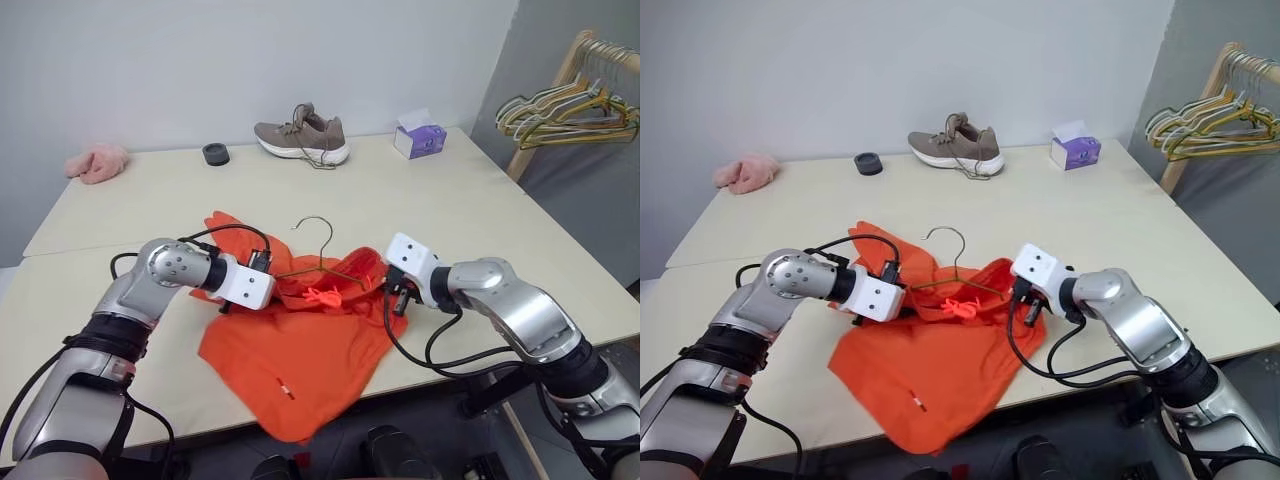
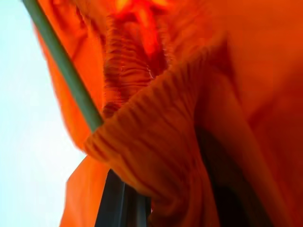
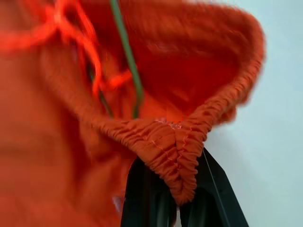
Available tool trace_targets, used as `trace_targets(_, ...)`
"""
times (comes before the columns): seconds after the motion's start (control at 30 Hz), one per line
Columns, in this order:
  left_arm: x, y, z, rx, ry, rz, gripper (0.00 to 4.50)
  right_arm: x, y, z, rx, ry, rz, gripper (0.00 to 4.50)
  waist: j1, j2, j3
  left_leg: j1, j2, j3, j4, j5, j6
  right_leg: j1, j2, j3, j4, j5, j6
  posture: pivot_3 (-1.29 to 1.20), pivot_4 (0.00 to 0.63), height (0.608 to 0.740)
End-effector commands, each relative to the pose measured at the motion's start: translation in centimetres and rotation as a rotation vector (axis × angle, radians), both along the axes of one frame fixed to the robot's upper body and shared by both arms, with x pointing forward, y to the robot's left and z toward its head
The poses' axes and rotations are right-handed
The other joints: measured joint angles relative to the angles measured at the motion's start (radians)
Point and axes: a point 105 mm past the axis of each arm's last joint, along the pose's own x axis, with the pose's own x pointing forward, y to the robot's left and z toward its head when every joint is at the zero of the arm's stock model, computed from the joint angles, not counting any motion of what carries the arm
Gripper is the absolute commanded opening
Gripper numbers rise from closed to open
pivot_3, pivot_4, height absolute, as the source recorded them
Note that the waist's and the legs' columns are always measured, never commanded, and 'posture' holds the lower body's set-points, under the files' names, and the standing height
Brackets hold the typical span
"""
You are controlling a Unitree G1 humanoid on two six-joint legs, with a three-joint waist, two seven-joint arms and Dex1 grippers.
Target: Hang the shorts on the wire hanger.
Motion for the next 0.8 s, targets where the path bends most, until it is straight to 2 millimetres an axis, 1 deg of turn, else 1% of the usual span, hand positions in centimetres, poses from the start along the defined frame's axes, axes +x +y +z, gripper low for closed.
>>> trace_targets(0.03, 0.3, -1.1, 1.2, -0.023, -0.048, -0.029, 0.72, -0.6, 1.2, 2.0, -0.009, -0.121, 0.093, 0.78, -0.003, 0.0, 0.0, 0.0, 0.0, 0.0, 0.0, 0.0, 0.0, 0.0, 0.0, 0.0, 0.0, 0.0, 0.0, -0.28, 0.041, 0.74)
trace_targets(0.07, 0.2, -1.1, 1.2, -0.024, -0.046, -0.028, 0.72, -0.7, 1.1, 2.0, -0.021, -0.13, 0.101, 1.06, -0.003, 0.0, 0.0, 0.0, 0.0, 0.0, 0.0, 0.0, 0.0, 0.0, 0.0, 0.0, 0.0, 0.0, 0.0, -0.28, 0.041, 0.74)
trace_targets(0.1, 0.2, -1.1, 1.1, -0.025, -0.043, -0.027, 0.72, -0.9, 0.9, 1.9, -0.038, -0.141, 0.112, 1.48, -0.003, 0.0, 0.0, 0.0, -0.001, 0.0, 0.0, 0.0, 0.0, 0.0, -0.001, 0.0, 0.0, 0.0, 0.0, -0.28, 0.042, 0.74)
trace_targets(0.17, 0.1, -1.0, 1.1, -0.03, -0.034, -0.023, 0.72, -1.3, 0.5, 1.9, -0.062, -0.154, 0.128, 2.13, -0.003, 0.0, 0.0, 0.0, -0.001, 0.0, 0.001, 0.0, 0.0, 0.0, -0.003, 0.0, 0.0, 0.0, 0.0, -0.28, 0.042, 0.74)
trace_targets(0.23, 0.0, -1.0, 1.0, -0.033, -0.031, -0.017, 0.72, -1.7, -0.5, 1.8, -0.103, -0.161, 0.127, 2.79, -0.005, 0.0, 0.0, 0.0, -0.001, 0.0, 0.001, 0.0, 0.0, 0.0, -0.004, -0.001, 0.0, 0.0, 0.0, -0.28, 0.041, 0.74)
trace_targets(0.33, -0.2, -1.0, 0.9, -0.034, -0.028, -0.015, 0.71, -2.3, -2.7, 0.8, -0.14, -0.096, 0.081, 3.79, -0.005, 0.0, 0.0, 0.0, 0.0, -0.001, 0.001, 0.0, 0.0, 0.0, -0.005, -0.001, 0.0, 0.0, 0.0, -0.28, 0.042, 0.74)
trace_targets(0.4, -0.3, -1.1, 0.8, -0.035, -0.026, -0.015, 0.71, -2.8, -3.8, 0.1, -0.156, -0.058, 0.067, 3.8, -0.005, 0.0, 0.0, 0.0, -0.001, -0.001, 0.0, 0.0, 0.0, 0.0, -0.005, -0.001, 0.0, 0.0, 0.0, -0.28, 0.043, 0.74)
trace_targets(0.5, -0.4, -1.1, 0.8, -0.035, -0.025, -0.014, 0.71, -3.3, -4.5, -0.6, -0.146, 0.002, 0.049, 3.8, -0.008, 0.0, 0.0, 0.0, -0.001, 0.0, 0.001, 0.0, 0.0, 0.001, -0.005, -0.001, 0.0, 0.0, 0.0, -0.28, 0.043, 0.74)
trace_targets(0.57, -0.4, -1.1, 0.8, -0.034, -0.024, -0.015, 0.71, -2.5, -4.6, -0.9, -0.124, 0.014, 0.007, 3.8, -0.015, 0.0, 0.0, 0.001, 0.0, 0.0, 0.001, 0.0, 0.0, 0.001, -0.005, -0.001, 0.0, 0.0, 0.0, -0.28, 0.044, 0.74)
trace_targets(0.63, -0.4, -1.1, 0.9, -0.034, -0.024, -0.016, 0.71, -1.8, -4.4, -1.1, -0.099, 0.027, -0.015, 3.8, -0.02, 0.0, 0.0, 0.001, 0.0, 0.0, 0.0, 0.0, 0.0, 0.001, -0.004, -0.001, 0.0, 0.0, 0.0, -0.28, 0.042, 0.74)
trace_targets(0.8, -0.3, -1.3, 0.9, -0.035, -0.024, -0.018, 0.71, -0.8, -3.1, -2.1, -0.085, 0.088, 0.023, 3.8, -0.021, 0.0, 0.0, 0.001, 0.0, 0.0, 0.0, 0.0, 0.0, 0.001, -0.004, -0.001, 0.0, 0.0, 0.0, -0.28, 0.035, 0.74)
